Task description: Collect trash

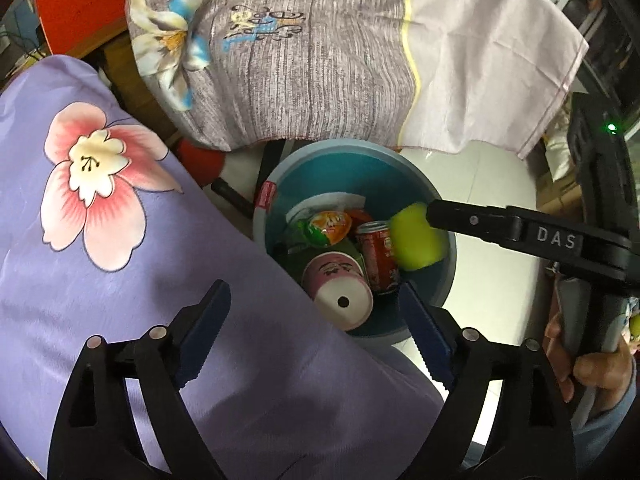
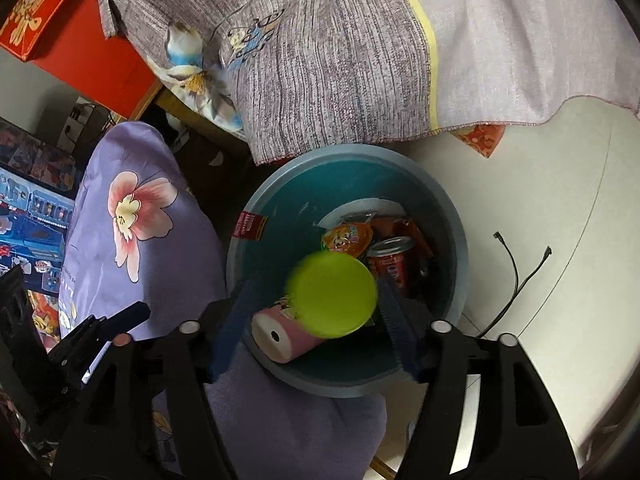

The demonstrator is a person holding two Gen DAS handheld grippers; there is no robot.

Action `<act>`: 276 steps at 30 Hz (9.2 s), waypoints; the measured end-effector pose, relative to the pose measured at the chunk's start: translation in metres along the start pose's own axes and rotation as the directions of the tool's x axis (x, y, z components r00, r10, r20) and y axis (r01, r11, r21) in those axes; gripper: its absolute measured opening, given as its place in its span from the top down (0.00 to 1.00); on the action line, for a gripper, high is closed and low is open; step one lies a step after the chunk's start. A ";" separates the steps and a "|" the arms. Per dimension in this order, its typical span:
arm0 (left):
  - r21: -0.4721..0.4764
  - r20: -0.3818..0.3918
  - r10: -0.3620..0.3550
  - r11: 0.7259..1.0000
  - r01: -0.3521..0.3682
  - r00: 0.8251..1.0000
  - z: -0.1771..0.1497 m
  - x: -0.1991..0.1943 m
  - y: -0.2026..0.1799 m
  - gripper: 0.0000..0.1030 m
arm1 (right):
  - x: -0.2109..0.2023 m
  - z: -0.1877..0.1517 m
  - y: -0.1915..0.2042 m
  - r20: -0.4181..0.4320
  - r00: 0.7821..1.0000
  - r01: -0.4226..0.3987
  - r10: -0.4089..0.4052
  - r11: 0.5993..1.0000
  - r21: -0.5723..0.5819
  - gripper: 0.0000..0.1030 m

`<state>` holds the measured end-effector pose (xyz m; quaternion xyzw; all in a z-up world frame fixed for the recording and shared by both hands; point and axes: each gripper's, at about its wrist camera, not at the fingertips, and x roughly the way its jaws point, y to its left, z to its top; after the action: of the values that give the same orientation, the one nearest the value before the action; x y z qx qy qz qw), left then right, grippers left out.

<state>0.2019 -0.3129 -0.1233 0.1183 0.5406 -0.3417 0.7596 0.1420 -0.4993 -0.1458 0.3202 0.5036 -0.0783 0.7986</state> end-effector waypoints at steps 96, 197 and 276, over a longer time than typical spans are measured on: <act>-0.731 0.063 0.374 0.649 -0.212 0.925 -0.339 -0.221 0.432 0.50 | 0.202 -0.244 0.570 -0.273 0.957 -0.153 -0.100 0.624 -0.766 0.40; 0.023 -0.007 0.056 0.998 -0.056 0.998 0.008 -0.003 -0.012 0.20 | -0.024 -0.004 0.014 0.061 0.997 0.056 -0.053 0.997 -0.050 0.53; -0.187 0.215 0.288 0.950 -0.250 0.933 -0.140 -0.161 0.007 0.04 | -0.140 -0.166 0.095 0.254 0.964 0.171 -0.073 0.906 -0.387 0.07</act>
<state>0.0731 -0.1680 -0.0339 0.0894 0.4489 -0.2027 0.8657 -0.0076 -0.3545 -0.0324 0.1037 0.4303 -0.0594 0.8947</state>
